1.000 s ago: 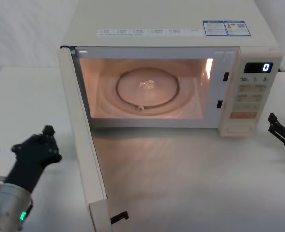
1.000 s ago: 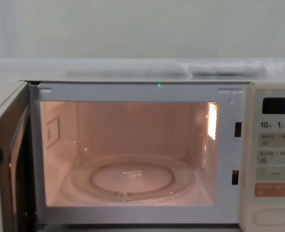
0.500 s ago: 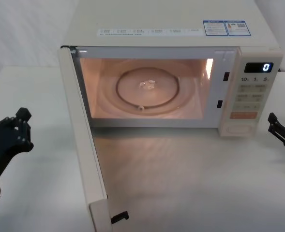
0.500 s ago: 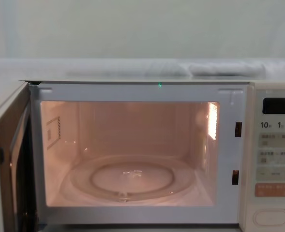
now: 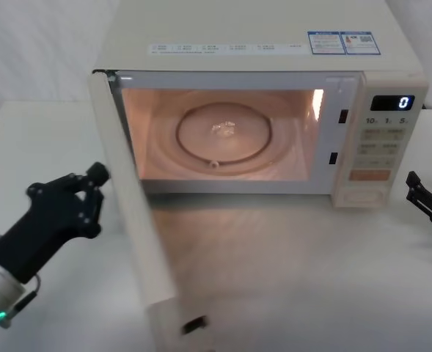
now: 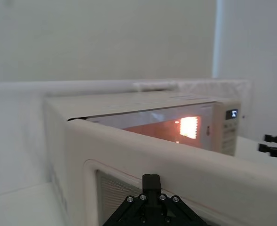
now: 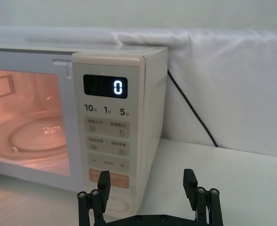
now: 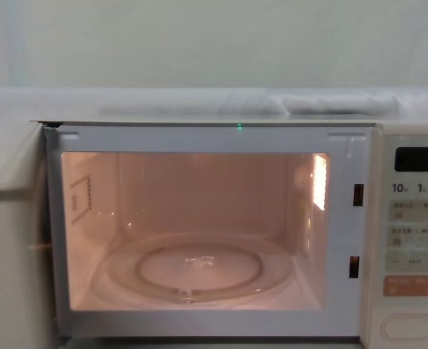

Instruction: Press the button to open the microwave door with one hand; close the microwave door with the other hand.

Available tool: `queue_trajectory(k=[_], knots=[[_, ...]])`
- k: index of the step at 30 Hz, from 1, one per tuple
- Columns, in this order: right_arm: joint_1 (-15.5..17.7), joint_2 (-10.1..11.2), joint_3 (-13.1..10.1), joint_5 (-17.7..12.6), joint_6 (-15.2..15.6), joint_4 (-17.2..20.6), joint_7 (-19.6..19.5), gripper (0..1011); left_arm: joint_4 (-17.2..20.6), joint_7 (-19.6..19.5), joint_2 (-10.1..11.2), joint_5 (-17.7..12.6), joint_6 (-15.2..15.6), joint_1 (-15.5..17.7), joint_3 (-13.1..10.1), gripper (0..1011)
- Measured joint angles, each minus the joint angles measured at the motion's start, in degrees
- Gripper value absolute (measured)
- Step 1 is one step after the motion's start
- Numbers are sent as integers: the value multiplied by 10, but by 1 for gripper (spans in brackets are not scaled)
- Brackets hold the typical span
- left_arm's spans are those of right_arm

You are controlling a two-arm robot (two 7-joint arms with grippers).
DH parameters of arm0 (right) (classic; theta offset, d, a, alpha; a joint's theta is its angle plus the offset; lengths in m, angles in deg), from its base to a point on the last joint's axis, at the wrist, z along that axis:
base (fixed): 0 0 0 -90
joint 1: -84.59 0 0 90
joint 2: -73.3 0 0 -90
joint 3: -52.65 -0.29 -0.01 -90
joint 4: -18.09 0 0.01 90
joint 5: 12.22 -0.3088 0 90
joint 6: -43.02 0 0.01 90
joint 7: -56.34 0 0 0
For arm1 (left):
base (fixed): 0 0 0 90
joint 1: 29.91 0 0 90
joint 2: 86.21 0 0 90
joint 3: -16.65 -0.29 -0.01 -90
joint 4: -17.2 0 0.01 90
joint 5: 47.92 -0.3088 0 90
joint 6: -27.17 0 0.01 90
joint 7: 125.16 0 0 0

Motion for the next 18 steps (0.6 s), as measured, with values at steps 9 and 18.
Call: queue_trajectory(k=[9, 18], knots=[[0, 0, 0, 0, 0, 0, 0, 1002, -29, -20, 9, 4, 2, 60, -57, 0], [0, 0, 0, 0, 0, 0, 0, 1002, -61, -29, 1, 4, 12, 130, -120, 0]])
